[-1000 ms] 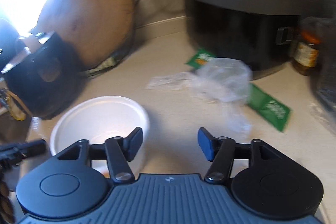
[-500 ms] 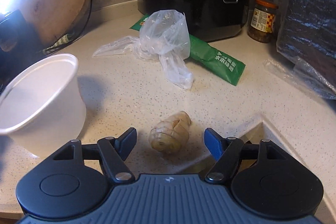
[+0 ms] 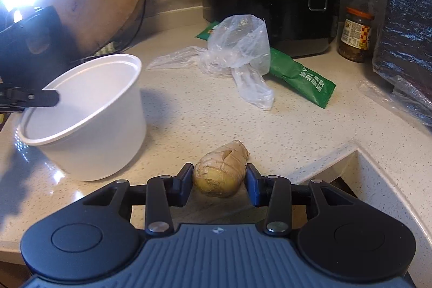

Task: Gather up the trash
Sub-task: 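Close the right tool on the ginger root while the left tool grasps the white bowl rim, then carry the ginger and white bowl down over the green bin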

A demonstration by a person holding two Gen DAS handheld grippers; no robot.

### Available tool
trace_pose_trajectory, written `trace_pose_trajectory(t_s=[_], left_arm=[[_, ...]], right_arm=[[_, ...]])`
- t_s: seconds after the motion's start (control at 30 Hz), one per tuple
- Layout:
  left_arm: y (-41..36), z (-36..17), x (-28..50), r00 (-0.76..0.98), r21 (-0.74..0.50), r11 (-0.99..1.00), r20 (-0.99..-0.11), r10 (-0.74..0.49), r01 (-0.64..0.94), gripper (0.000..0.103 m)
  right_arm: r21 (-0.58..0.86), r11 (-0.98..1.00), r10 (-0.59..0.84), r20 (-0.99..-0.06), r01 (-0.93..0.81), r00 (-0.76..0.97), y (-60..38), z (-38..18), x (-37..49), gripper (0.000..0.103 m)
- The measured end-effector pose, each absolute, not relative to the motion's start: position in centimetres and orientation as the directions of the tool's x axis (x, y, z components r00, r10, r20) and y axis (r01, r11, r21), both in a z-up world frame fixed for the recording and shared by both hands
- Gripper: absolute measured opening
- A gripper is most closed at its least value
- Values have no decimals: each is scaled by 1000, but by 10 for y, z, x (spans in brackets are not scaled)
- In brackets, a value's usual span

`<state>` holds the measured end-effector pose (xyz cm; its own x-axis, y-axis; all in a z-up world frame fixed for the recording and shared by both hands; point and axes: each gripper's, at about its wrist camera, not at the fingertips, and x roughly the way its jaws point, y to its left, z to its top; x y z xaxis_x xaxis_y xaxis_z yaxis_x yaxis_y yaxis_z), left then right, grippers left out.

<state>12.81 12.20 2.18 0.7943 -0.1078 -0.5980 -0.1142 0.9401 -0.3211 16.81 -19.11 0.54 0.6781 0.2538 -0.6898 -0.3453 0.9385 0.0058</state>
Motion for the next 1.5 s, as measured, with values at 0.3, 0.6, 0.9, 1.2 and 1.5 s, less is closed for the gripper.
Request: trace_pose_trajectory(t_s=[0.3,0.6,0.9,1.2,1.5], left_arm=[[119,-7,158,767,-361,926,-624,-148,-115,18],[93,14,123,839,-349,937,-506,-198,10,14],[10,15,88,808,-389,880,-404,-430,274,14],[-105,-128,109,542,-452,818,-613,-574,355,14],[-174,-334,142,267,-454,882,-841,-471,127,15]], right_arm=[[54,931,308,-646,-361,699,-192,18,147,41],[111,939,326,-582,-324,745,-229,29,98,41],[139,979,202,-544,-150,815,-301,6,26,41],[107,981,-47,-677,162,734,-390,-92,-32,41],[131,960,-71,-741,248,668,-426,-157,-72,41]])
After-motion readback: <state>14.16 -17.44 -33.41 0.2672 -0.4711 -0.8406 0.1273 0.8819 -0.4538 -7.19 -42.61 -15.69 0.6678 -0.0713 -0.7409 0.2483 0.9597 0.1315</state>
